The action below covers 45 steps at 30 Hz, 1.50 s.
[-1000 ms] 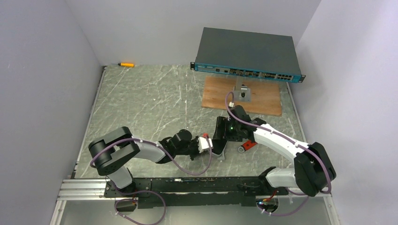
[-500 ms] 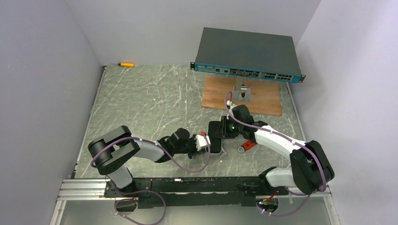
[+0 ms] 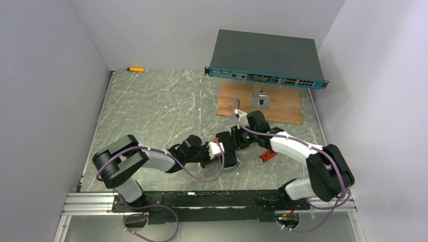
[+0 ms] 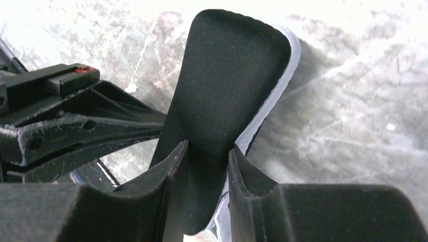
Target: Open the umbrella
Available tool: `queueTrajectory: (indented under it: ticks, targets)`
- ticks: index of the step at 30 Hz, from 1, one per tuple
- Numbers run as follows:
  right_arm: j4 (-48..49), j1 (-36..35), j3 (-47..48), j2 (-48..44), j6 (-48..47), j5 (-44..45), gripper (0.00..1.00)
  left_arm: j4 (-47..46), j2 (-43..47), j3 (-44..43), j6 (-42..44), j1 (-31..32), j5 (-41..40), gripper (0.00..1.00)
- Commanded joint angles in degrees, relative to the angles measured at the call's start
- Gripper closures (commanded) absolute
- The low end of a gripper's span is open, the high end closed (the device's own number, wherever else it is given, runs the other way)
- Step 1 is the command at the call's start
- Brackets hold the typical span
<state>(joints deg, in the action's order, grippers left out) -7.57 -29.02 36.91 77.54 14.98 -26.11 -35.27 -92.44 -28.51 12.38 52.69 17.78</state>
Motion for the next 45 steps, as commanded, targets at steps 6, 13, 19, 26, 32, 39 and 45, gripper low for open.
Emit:
queueTrajectory:
  ticks: [6, 13, 19, 26, 32, 39, 45]
  targets:
    - [-12.9, 0.0, 13.5, 5.2, -11.0, 1.0, 0.21, -4.7, 3.1, -0.9, -4.7, 1.0, -3.5, 1.00]
    - [-20.8, 0.5, 13.9, 2.9, -16.4, 5.8, 0.17, -1.1, 2.9, -2.4, -11.9, -0.1, -3.1, 1.00]
    - [-24.7, 3.4, 16.7, -0.2, -21.2, 4.9, 0.20, -1.1, 1.0, -3.4, -14.5, -0.9, -2.5, 1.00]
    - [-15.6, 7.6, 8.5, -15.2, -25.1, 4.8, 0.13, -1.4, -2.2, -5.6, -18.8, -2.4, -0.2, 1.00]
    - [1.0, -3.5, -2.7, -22.8, -16.6, 15.6, 0.00, -0.1, -5.0, -7.0, -23.3, -4.6, 0.2, 1.00]
    - [-2.0, -8.3, -0.7, -13.6, -6.6, 21.0, 0.00, -1.9, -8.0, -7.9, -27.8, -7.4, 3.0, 1.00]
    - [0.9, -8.3, -0.7, -8.5, -2.4, 19.5, 0.00, -3.0, -8.2, -7.9, -28.8, -7.9, 4.7, 1.00]
